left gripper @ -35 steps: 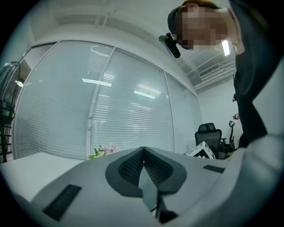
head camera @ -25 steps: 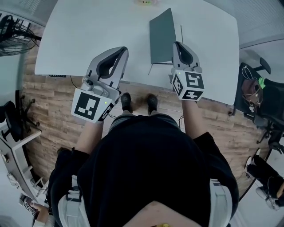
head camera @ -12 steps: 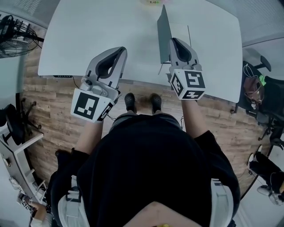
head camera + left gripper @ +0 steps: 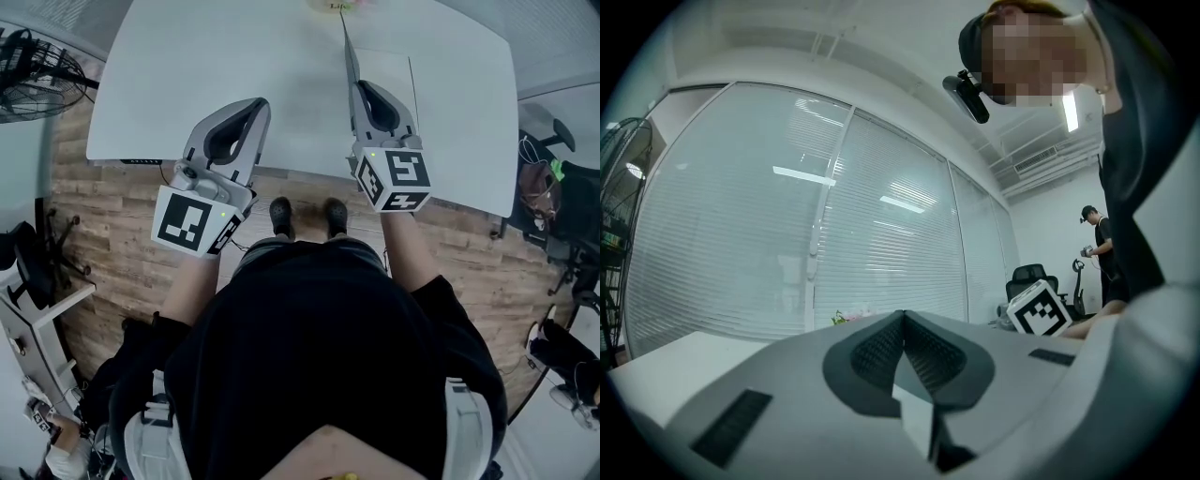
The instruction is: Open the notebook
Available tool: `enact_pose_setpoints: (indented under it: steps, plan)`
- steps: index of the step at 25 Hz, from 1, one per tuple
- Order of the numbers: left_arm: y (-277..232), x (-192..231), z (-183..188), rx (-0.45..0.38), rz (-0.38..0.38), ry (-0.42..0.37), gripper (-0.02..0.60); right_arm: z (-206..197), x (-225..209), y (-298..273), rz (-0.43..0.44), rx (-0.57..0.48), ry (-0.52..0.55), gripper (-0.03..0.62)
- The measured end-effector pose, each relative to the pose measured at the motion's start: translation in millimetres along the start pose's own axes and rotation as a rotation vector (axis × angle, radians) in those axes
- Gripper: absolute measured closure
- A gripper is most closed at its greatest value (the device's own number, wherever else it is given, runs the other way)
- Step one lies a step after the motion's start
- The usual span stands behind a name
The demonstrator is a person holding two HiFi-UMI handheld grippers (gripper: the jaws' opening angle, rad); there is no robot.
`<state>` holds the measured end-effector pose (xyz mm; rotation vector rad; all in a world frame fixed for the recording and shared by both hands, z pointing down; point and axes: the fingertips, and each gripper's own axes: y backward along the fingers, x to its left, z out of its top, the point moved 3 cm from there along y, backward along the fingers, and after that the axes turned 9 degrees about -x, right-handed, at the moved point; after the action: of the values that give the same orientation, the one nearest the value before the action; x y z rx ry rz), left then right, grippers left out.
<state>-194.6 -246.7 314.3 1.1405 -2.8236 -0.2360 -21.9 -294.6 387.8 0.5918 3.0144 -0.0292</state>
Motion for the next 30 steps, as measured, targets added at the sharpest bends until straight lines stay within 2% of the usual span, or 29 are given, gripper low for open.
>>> enact_pose_setpoints:
  steps: [11,17,30]
  plan:
    - [3,-6,-6,0.023,-0.031,0.003,0.571,-16,26,-3,0.069,0.008,-0.045,0.551]
    - [5,-7,-9,0.035,-0.038,0.002,0.571,-29,37,-6,0.089,0.025,-0.027,0.551]
    - [7,-10,-14,0.059,-0.055,-0.003,0.57,-67,60,-13,0.116,0.082,0.109,0.543]
